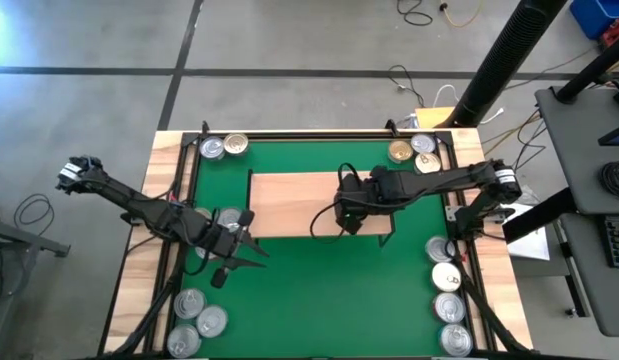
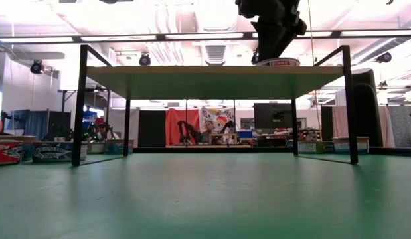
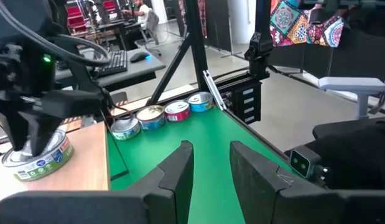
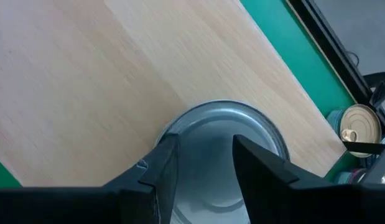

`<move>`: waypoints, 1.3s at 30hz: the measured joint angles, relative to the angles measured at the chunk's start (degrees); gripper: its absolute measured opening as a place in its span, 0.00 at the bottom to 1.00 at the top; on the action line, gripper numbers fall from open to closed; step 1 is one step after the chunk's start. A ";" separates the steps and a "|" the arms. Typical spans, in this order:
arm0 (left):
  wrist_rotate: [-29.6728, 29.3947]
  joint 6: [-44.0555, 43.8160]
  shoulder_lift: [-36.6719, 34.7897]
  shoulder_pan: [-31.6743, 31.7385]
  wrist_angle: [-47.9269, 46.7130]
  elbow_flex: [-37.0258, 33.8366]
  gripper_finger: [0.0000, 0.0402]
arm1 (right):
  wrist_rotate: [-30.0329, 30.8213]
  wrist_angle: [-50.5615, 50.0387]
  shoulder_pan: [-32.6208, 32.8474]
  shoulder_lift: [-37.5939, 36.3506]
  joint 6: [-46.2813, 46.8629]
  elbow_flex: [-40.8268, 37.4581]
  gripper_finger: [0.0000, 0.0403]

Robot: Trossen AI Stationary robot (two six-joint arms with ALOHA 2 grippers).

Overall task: Stack canned seafood by type on shelf
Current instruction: Put the top green tuna can into the shelf

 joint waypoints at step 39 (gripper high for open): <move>0.10 -3.06 2.84 -0.61 0.59 -0.09 0.23 | -1.52 -3.34 -6.75 -1.55 -8.62 -0.25 0.41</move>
